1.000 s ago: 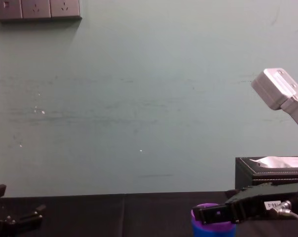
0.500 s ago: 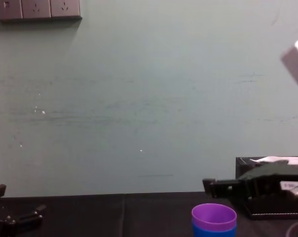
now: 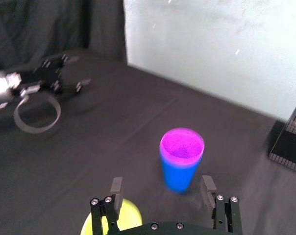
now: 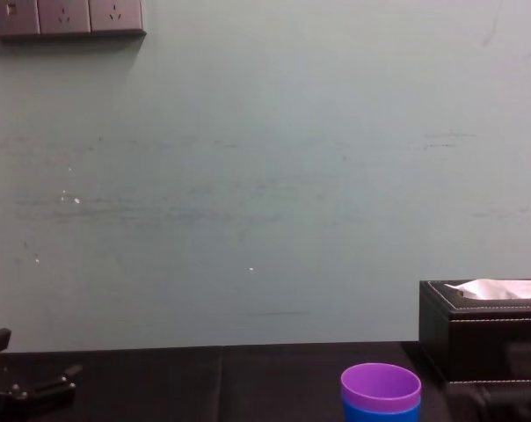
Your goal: Stack the three plastic cups sequentially using one hand.
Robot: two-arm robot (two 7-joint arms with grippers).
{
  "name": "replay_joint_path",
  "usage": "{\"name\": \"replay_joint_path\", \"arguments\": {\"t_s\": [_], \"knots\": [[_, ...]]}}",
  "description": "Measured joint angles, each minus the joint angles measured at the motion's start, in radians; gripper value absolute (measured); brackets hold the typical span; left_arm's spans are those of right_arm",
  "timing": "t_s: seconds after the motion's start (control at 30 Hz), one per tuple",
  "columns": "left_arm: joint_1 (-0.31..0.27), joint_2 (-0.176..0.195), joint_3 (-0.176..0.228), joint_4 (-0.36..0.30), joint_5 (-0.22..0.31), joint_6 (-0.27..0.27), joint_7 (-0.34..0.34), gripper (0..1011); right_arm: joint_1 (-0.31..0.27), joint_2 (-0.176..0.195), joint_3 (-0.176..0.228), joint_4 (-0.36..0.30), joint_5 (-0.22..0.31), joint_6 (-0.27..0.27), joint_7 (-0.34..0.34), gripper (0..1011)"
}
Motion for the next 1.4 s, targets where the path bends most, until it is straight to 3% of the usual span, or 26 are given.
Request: {"name": "replay_joint_path", "arguments": {"t_s": [0.1, 0.13, 0.2, 0.43, 0.57, 0.8, 0.97, 1.2, 1.4], "knots": [[0.000, 0.000, 0.000, 0.000, 0.000, 0.000, 0.000, 1000, -0.076, 0.063, 0.035, -0.049, 0.032, 0.019, 0.027, 1002], [0.000, 0.000, 0.000, 0.000, 0.000, 0.000, 0.000, 1000, -0.076, 0.063, 0.035, -0.049, 0.032, 0.019, 0.027, 1002], [0.000, 0.000, 0.000, 0.000, 0.000, 0.000, 0.000, 1000, -0.126, 0.111, 0.056, -0.074, 0.052, 0.020, 0.052, 1002], [0.000, 0.000, 0.000, 0.000, 0.000, 0.000, 0.000, 1001, -0.211, 0.191, 0.083, -0.084, 0.082, -0.013, 0.105, 1002], [0.000, 0.000, 0.000, 0.000, 0.000, 0.000, 0.000, 1000, -0.241, 0.213, 0.085, -0.083, 0.095, -0.033, 0.119, 1002], [0.000, 0.000, 0.000, 0.000, 0.000, 0.000, 0.000, 1000, -0.255, 0.228, 0.057, -0.078, 0.090, -0.055, 0.114, 1002], [0.000, 0.000, 0.000, 0.000, 0.000, 0.000, 0.000, 1000, -0.236, 0.224, 0.007, -0.066, 0.069, -0.066, 0.094, 1002], [0.000, 0.000, 0.000, 0.000, 0.000, 0.000, 0.000, 1000, -0.203, 0.207, -0.050, -0.044, 0.036, -0.068, 0.054, 1002], [0.000, 0.000, 0.000, 0.000, 0.000, 0.000, 0.000, 1000, -0.188, 0.182, -0.069, -0.022, 0.022, -0.067, 0.028, 1002]]}}
